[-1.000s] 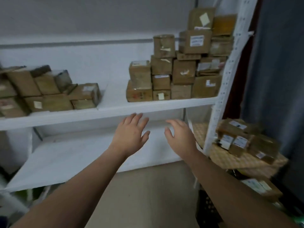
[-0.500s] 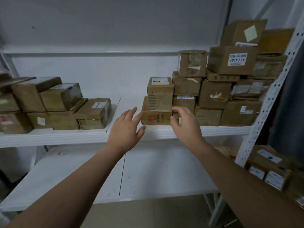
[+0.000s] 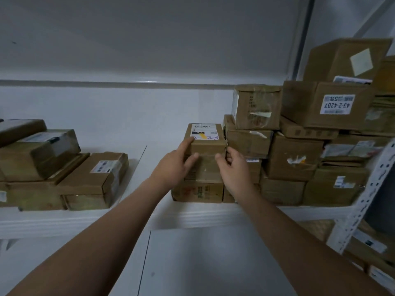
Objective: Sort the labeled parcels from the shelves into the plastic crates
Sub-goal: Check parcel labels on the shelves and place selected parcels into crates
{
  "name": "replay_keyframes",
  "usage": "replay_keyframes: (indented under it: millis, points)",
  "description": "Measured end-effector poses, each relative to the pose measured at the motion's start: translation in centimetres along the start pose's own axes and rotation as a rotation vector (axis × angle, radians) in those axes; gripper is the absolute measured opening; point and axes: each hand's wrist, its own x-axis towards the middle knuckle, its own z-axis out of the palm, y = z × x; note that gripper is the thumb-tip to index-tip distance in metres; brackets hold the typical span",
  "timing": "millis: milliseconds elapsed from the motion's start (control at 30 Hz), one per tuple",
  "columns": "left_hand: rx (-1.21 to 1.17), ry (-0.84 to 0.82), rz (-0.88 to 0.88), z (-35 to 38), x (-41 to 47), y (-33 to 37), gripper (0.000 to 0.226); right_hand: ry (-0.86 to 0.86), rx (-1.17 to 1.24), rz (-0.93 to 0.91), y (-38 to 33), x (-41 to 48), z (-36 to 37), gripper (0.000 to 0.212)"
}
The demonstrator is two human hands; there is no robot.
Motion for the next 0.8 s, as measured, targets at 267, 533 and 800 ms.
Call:
replay_keyframes:
  millis: [267, 533, 800]
  points:
    - [-0.414, 0.314, 0.051, 1.4, -3.4, -2.0, 0.031, 0.209, 0.463, -0.097, -1.8, -2.2, 3.8, 0.008]
    - [-0.74, 0.463, -0.012, -1.6, -3.2, -5.0, 0.017, 0.271, 0.472, -0.181, -3.5, -2.1, 8.4, 0.013]
    - [-0.799, 0.409, 0.103, -3.5, -3.0, -8.5, 0.037, 0.046, 0.469, -0.217, -5.4, -1.7, 10.2, 0.044]
